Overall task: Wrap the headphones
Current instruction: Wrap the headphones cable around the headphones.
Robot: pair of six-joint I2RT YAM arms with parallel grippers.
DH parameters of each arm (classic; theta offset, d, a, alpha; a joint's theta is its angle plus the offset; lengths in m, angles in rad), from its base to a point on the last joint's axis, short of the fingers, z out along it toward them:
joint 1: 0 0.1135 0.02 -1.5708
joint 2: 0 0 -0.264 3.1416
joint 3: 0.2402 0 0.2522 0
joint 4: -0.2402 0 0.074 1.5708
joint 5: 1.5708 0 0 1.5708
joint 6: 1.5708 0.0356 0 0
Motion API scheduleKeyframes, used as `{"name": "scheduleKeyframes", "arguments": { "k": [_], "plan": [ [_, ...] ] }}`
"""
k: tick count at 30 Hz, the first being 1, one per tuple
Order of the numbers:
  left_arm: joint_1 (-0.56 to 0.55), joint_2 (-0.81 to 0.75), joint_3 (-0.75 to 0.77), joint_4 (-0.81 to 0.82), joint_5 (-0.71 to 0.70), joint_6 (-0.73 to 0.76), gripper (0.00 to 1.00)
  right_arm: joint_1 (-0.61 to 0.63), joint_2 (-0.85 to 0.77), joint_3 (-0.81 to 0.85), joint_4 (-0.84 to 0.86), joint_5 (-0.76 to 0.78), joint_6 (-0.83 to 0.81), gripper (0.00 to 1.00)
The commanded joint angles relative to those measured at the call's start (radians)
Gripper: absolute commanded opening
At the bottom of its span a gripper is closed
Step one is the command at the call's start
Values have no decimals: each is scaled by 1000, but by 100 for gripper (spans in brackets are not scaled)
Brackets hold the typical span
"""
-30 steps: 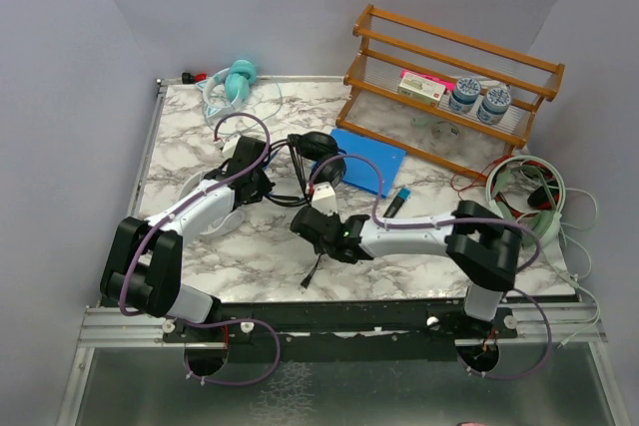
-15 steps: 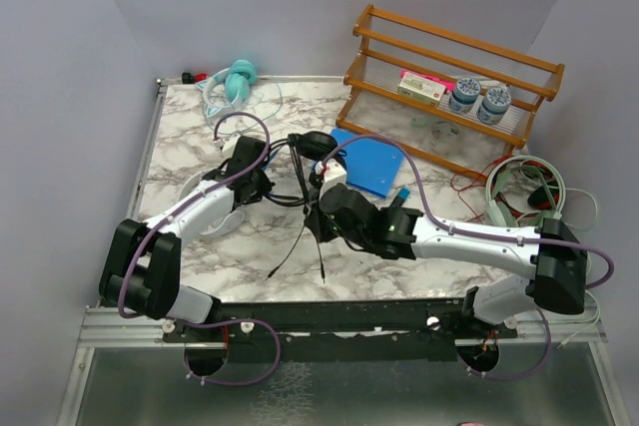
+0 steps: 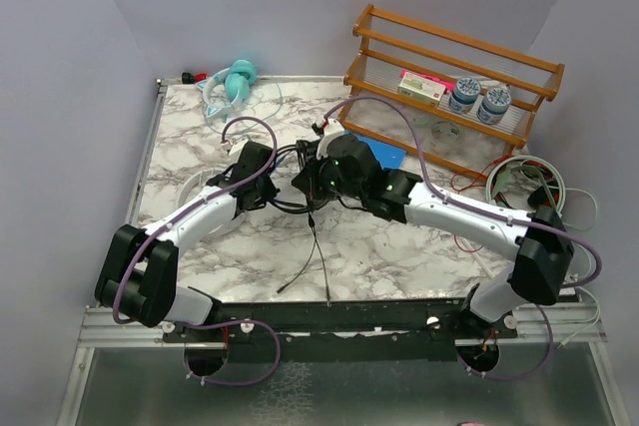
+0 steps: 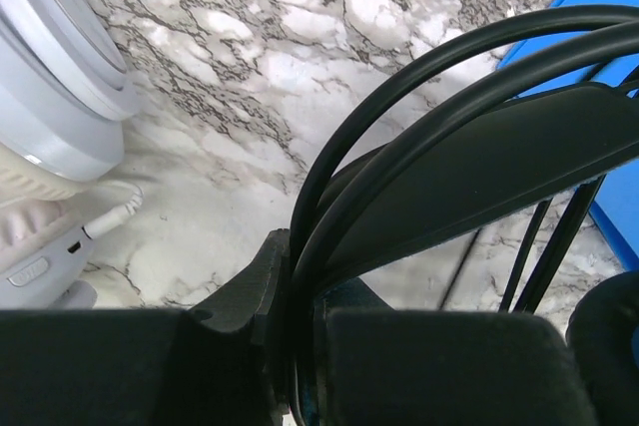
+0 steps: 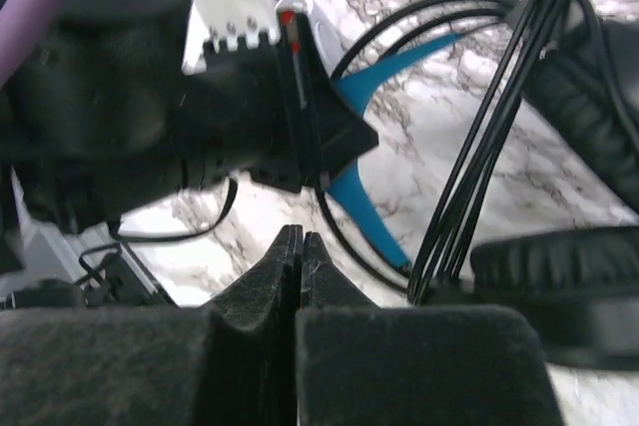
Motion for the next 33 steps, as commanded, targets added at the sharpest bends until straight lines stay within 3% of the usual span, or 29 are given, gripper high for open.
{"name": "scheduleKeyframes", "arguments": {
  "k": [1, 7, 16, 24, 30, 33],
  "plan": [
    [-26, -18, 7, 64, 44, -1, 0, -77, 104, 46, 70, -160, 3, 1],
    [-52, -8, -13, 36, 49, 6, 0, -102, 166, 43, 33, -239, -83, 1],
    [-52, -20, -15, 44, -31, -12, 0, -101, -139, -301, 179, -307, -167, 15],
    [-47, -60, 180, -137, -106, 33, 0, -101, -466, -612, 310, -277, -228, 29],
    [-47, -121, 297, -223, -77, 69, 0, -101, -555, -843, 544, -215, -165, 45],
    [-46, -144, 354, -274, -45, 75, 0, -101, -556, -933, 706, -205, -159, 63]
  ]
}}
